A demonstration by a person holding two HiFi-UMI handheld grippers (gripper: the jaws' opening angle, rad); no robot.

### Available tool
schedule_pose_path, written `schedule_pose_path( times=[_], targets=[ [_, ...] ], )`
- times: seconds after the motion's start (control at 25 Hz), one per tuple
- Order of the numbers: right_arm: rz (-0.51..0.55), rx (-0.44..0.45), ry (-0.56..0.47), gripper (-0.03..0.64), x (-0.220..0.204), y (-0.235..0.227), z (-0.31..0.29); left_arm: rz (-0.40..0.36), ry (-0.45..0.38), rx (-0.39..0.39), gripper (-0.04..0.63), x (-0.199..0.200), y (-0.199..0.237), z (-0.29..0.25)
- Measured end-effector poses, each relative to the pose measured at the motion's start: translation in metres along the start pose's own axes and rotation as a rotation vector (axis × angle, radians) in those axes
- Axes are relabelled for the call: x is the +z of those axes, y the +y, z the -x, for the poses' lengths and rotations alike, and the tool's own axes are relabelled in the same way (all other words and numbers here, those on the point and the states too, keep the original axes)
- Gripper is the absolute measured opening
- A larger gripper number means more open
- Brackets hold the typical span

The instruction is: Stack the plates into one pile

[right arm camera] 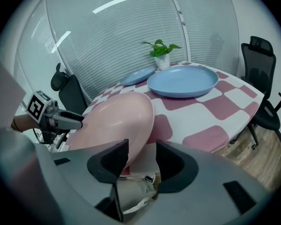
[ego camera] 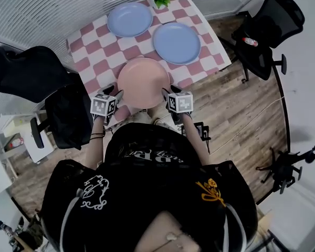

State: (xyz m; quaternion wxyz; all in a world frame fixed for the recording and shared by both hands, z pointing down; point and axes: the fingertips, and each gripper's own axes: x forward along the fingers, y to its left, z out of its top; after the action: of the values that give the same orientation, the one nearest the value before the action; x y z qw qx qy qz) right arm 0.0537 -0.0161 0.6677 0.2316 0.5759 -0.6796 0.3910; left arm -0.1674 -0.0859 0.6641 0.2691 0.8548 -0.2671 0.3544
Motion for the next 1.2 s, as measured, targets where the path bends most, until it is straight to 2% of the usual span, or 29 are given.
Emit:
schedule_pose_path(
  times=[0.08,0.16,0.2,0.32,0.52,0.72,0.96,1.2],
  targets=[
    [-0.034,-0.005,0.002,0.157,-0.003,0.001,-0.004,-0.006,-0.009,-0.045,0.213,0.000,-0.003,-0.004],
    [-0.065,-0.002,0.002,0.114,-0.003,0.002,-0.005,-0.037,-0.011,-0.089,0.200,0.001,-0.008,-0.007],
    [-0.081,-0.003,0.005,0.106,-0.002,0.002,-0.005,-0.055,-0.008,-0.103,0.175,0.001,-0.010,-0.009],
    [-0.144,-0.001,0.000,0.089,0.003,0.001,-0.001,-0.068,-0.010,-0.122,0.175,0.004,-0.011,-0.008],
    [-0.185,0.001,-0.066,0.074,0.032,0.003,0.016,-0.032,-0.102,-0.143,0.175,0.019,-0.014,0.004],
    [-0.172,-0.019,-0.133,0.066,0.068,-0.003,0.035,-0.065,-0.168,-0.156,0.175,0.051,-0.021,0.010],
    [-0.172,-0.048,-0.179,0.061,0.101,-0.038,0.049,-0.127,-0.225,-0.164,0.175,0.106,-0.038,0.002],
    [-0.176,-0.045,-0.183,0.055,0.130,-0.099,0.046,-0.119,-0.245,-0.134,0.175,0.152,-0.063,-0.030]
  ],
)
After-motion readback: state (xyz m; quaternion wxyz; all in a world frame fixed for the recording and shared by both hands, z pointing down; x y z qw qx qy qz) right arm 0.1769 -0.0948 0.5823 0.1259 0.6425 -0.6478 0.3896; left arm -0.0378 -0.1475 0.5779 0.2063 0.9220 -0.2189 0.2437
